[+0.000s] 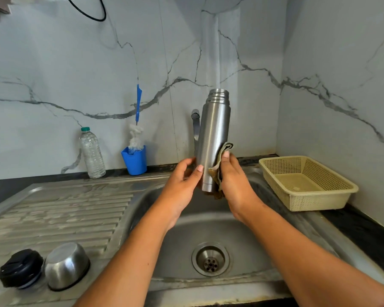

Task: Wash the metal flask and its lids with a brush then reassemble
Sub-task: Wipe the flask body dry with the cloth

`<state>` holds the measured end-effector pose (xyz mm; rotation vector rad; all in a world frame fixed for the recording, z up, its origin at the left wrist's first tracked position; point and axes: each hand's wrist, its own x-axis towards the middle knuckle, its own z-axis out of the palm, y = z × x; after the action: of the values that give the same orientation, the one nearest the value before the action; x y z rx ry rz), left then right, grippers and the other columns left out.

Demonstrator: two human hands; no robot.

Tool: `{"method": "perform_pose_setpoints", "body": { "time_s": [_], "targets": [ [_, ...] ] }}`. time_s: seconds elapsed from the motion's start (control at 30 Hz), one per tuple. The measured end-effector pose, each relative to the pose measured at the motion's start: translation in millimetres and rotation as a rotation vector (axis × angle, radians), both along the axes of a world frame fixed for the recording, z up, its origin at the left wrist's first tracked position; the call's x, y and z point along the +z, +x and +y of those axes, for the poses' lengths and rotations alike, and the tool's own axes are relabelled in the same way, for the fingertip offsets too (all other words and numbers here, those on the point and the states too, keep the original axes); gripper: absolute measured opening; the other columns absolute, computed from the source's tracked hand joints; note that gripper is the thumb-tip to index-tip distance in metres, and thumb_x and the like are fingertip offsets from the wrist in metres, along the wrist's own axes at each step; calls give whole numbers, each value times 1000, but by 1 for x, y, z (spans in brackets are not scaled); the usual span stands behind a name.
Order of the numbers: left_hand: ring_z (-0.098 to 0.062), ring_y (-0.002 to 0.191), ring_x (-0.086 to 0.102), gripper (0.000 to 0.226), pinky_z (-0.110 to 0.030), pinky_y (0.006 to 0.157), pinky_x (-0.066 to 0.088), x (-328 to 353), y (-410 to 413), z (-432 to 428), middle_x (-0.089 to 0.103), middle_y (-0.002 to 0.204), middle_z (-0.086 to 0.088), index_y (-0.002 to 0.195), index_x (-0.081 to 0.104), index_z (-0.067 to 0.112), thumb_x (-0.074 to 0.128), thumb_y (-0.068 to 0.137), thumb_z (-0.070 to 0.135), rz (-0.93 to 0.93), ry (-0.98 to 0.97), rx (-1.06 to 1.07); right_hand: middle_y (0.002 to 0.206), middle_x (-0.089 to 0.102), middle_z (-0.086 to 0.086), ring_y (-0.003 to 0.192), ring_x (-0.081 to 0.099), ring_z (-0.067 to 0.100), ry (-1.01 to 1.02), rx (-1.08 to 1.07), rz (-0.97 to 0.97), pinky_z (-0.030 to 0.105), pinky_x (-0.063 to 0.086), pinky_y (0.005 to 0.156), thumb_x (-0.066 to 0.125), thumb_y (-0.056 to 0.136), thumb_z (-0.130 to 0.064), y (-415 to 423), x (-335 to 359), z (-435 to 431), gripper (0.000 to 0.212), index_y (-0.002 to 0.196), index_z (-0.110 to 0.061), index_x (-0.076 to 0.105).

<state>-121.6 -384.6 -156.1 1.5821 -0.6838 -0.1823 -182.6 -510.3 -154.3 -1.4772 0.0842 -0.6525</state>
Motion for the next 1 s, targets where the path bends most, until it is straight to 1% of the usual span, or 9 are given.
{"method": "perform_pose_setpoints", "body": {
  "time_s": [0.1, 0.2, 0.3, 0.43, 0.57, 0.67, 0.8, 0.9, 1.0],
  "targets": [
    [-21, 112, 70, 31, -46, 101, 56, 3, -1, 1, 74, 117, -3, 129, 61, 24, 53, 105, 41, 100, -58, -55, 136, 59, -2, 127, 57, 14, -301, -80, -19, 47, 47, 110, 34, 103, -60, 3, -6, 6, 52, 147, -32, 41],
    [-24, 118, 70, 66, -49, 94, 60, 5, 0, 9, 71, 130, -7, 144, 54, 26, 57, 93, 67, 295, -264, -139, 154, 45, -1, 140, 44, 17, -696, -149, 23, 44, 41, 115, 34, 100, -64, 3, -13, 17, 67, 158, -32, 27],
    [-25, 115, 72, 81, -46, 88, 60, 10, -1, 19, 74, 126, -8, 138, 62, 22, 61, 77, 75, 427, -384, -71, 163, 32, -6, 147, 33, 13, -797, -106, 9, 38, 33, 119, 38, 105, -55, 0, -13, 28, 64, 162, -31, 19],
    [-23, 105, 76, 57, -47, 90, 56, 15, -7, 15, 78, 112, -7, 103, 81, 24, 61, 77, 71, 456, -412, -55, 141, 59, -7, 129, 56, 10, -538, -23, 50, 43, 45, 112, 37, 104, -59, 3, -9, 32, 51, 149, -35, 45],
    [-25, 98, 77, 61, -44, 86, 59, 18, -15, 11, 79, 107, -11, 121, 68, 18, 61, 86, 67, 493, -494, -46, 113, 76, 2, 108, 71, 15, 13, 213, 158, 44, 52, 105, 39, 107, -53, -8, -2, 29, 46, 125, -22, 68],
    [-24, 97, 77, 59, -42, 85, 60, 18, -17, 7, 79, 105, -11, 120, 67, 16, 62, 86, 64, 427, -459, -49, 116, 74, 15, 106, 71, 32, 256, 317, 228, 53, 53, 100, 40, 105, -55, -13, 0, 25, 52, 124, -18, 71],
    [-24, 105, 75, 81, -37, 81, 62, 14, -15, 4, 77, 114, -11, 135, 60, 18, 74, 73, 68, 365, -426, -16, 118, 65, 24, 104, 60, 42, 524, 432, 228, 65, 39, 101, 47, 101, -53, -13, 5, 15, 59, 133, -6, 65],
    [-20, 107, 74, 91, -32, 78, 62, 12, -9, 6, 76, 118, -8, 136, 58, 22, 85, 62, 68, 378, -438, -28, 108, 66, 24, 84, 68, 37, 641, 479, 296, 51, 58, 78, 56, 97, -50, -13, 9, 10, 63, 137, -2, 62],
    [-20, 114, 70, 86, -30, 87, 57, 5, 0, 6, 75, 120, -5, 134, 57, 23, 94, 59, 46, 330, -463, -20, 102, 67, 25, 68, 68, 32, 758, 396, 316, 37, 61, 56, 53, 100, -39, -6, 9, 6, 54, 136, 0, 61]
  ]
}}
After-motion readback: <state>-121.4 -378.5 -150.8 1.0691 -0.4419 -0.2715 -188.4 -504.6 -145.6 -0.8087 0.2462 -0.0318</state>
